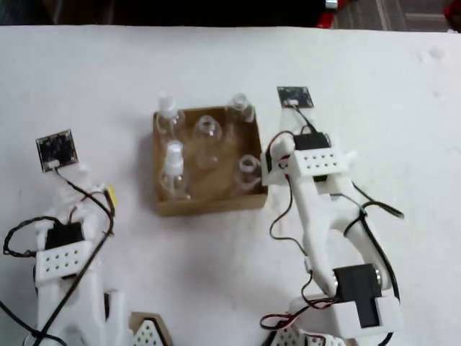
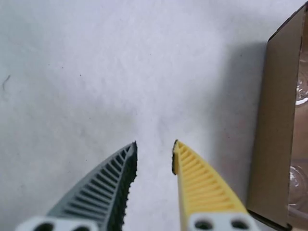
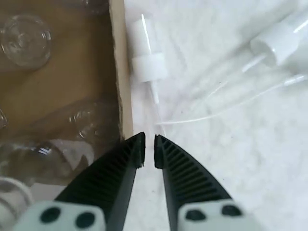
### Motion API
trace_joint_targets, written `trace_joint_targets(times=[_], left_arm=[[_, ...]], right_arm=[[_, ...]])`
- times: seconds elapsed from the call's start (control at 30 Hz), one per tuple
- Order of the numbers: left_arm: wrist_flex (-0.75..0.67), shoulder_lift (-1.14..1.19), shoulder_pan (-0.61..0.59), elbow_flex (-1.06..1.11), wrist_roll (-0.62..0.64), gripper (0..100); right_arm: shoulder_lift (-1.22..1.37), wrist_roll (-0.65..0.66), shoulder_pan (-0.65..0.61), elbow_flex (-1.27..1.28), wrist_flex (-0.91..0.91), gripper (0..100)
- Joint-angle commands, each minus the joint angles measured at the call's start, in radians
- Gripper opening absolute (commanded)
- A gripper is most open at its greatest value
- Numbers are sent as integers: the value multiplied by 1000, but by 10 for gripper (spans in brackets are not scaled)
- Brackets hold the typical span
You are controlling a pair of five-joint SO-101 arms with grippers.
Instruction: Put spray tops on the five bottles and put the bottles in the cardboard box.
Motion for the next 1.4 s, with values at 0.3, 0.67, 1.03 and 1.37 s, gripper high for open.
trace_joint_targets(times=[0.3, 0.67, 1.03, 1.37], left_arm=[[-23, -12, 13, -5, -9, 118], [-23, -12, 13, -5, -9, 118], [-23, -12, 13, -5, -9, 117], [-23, -12, 13, -3, -9, 117]], right_arm=[[33, -80, -16, 32, -73, 19], [8, -80, -61, 43, -82, 19], [-104, 163, 74, -78, -31, 41], [139, 71, 27, -221, -42, 162]])
